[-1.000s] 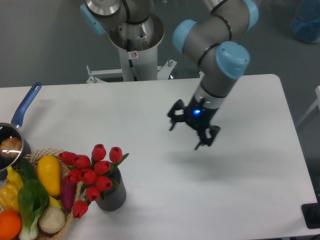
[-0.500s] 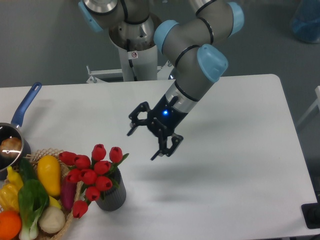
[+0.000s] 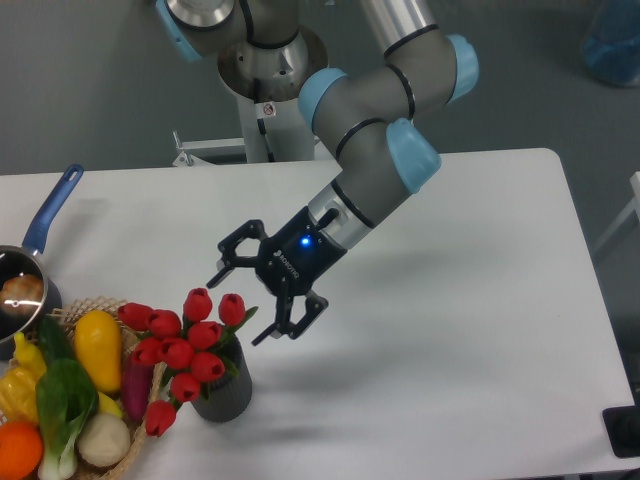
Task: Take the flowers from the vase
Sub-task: 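Lower the gripper around the tulip stems and close it, then lift the gripped tulip bunch up out of the black vase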
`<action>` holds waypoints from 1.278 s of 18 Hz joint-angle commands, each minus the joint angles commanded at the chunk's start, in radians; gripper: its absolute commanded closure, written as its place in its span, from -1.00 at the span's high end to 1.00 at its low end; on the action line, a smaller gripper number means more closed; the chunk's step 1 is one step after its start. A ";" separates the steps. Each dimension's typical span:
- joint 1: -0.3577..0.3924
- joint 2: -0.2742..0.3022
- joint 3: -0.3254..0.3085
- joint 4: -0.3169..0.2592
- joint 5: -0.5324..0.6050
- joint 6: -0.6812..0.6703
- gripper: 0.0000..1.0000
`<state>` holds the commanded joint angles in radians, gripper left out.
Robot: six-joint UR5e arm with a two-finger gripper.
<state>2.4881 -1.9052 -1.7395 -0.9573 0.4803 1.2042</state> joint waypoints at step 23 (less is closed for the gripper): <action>0.011 0.018 0.008 0.045 -0.012 -0.212 -0.97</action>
<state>2.4988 -1.8868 -1.7319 -0.9127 0.4679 0.9925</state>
